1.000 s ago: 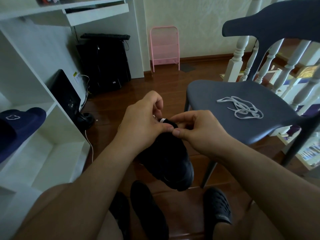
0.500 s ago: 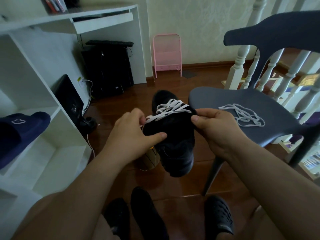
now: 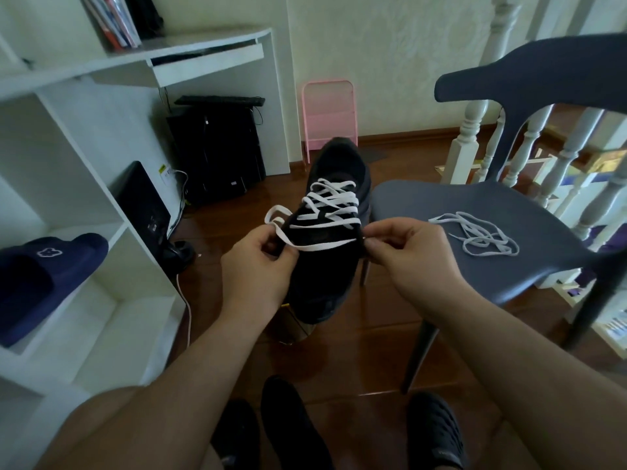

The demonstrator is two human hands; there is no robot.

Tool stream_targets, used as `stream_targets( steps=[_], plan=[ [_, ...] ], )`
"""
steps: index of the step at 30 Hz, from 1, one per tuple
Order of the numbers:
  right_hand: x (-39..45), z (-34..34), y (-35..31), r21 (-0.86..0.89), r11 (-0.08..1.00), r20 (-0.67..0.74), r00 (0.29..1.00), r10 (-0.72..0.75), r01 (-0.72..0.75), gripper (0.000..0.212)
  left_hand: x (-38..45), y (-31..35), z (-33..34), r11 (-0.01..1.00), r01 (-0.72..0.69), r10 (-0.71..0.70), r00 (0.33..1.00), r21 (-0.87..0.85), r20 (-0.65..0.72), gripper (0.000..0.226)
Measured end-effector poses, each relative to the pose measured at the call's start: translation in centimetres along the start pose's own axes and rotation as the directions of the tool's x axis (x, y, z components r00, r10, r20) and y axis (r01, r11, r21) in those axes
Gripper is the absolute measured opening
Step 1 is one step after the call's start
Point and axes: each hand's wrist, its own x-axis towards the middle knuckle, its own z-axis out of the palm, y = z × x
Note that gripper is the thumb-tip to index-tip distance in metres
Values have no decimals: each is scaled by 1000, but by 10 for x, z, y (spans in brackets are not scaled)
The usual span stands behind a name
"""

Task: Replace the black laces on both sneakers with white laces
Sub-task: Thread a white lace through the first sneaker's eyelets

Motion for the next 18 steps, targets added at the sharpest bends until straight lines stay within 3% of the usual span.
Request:
stream_targets(
  steps=[2,4,5,7,9,11,13,14,15,16,17,18],
  plan=[
    [2,0,-1,23,1000,0,1000,16,-16,16,1,1,2,1000,-21,22,999,10,-28,22],
    [6,-2,-3,238,963,-18,991,134,-126,14,4,2,2,1000,-11,12,998,14,-57,20],
    [11,-7,-6,427,878,-14,969,246,-216,16,6,1,1,1000,1,1,997,17,-73,17],
    [20,-24,-14,763,571,61,913,404,-304,28,10,-4,-1,1000,20,-19,995,8,-102,7],
    [24,-43,-22,899,333,127,899,420,-283,28,13,-9,-2,999,32,-33,993,-8,-116,5],
    [23,-53,-24,929,243,179,913,367,-279,22,13,-11,-2,999,35,-35,992,-6,-121,6],
    [22,-56,-25,885,345,206,929,308,-311,18,13,-11,-2,999,32,-32,992,3,-121,6],
    [22,-55,-25,803,505,189,939,287,-316,18,13,-11,-2,999,30,-28,993,13,-114,7],
    [22,-54,-24,616,737,136,959,247,-277,18,12,-11,-2,999,22,-19,994,26,-104,8],
    [21,-51,-23,288,941,82,984,158,-176,17,11,-11,-2,999,11,-7,996,43,-94,11],
    [19,-48,-21,-77,997,78,996,33,-27,14,9,-10,-1,998,-4,9,996,57,-87,14],
    [17,-42,-18,-331,938,139,988,-62,106,11,7,-10,0,998,-16,22,997,65,-81,17]
  ],
)
